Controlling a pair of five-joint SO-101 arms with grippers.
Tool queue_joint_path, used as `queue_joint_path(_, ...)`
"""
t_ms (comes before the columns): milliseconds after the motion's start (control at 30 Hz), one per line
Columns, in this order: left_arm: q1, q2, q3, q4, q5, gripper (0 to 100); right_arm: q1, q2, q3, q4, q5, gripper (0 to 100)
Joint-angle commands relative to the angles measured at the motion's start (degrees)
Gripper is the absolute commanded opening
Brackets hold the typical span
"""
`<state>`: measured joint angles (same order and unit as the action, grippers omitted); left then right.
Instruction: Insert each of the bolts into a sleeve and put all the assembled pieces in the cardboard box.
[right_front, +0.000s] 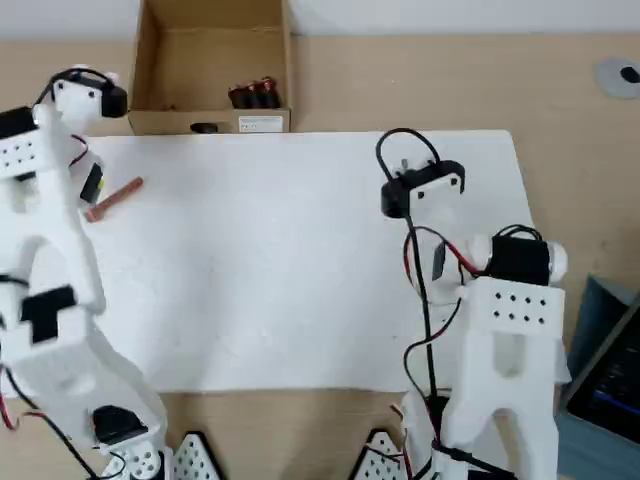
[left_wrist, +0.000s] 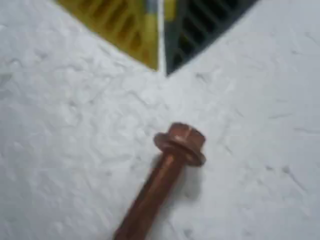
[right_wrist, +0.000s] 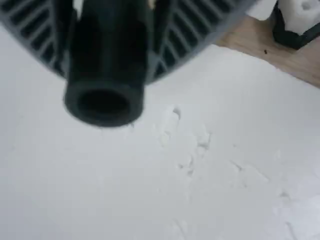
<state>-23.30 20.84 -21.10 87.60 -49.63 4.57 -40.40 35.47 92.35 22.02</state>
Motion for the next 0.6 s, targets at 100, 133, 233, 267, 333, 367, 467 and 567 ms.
queue_joint_path(100,0.0,11.6,-17.1,3.7,-12.4,1,0.4,-1.7,0.0,0.4,-0.5,1.0)
queue_joint_path(133,0.0,13.3,-19.1,4.0,-14.1,1,0.4,-1.7,0.0,0.4,-0.5,1.0)
queue_joint_path(233,0.2,18.0,-24.6,5.5,-18.1,1,0.4,-1.6,0.0,0.4,-0.5,1.0)
queue_joint_path(267,0.4,19.4,-26.2,5.9,-19.1,1,0.4,-1.6,0.0,0.4,-0.5,1.0)
queue_joint_path(333,0.6,21.8,-29.3,6.2,-20.4,1,0.4,-1.6,0.0,0.4,-0.5,1.0)
queue_joint_path(367,0.7,22.7,-30.6,6.2,-21.0,2,0.4,-1.6,0.0,0.4,-0.5,1.0)
queue_joint_path(467,0.7,25.0,-33.3,6.2,-21.7,10,0.4,-1.5,0.0,0.4,-0.5,1.0)
queue_joint_path(567,0.7,25.7,-34.3,6.2,-21.8,15,0.4,-1.5,0.0,0.4,-0.5,1.0)
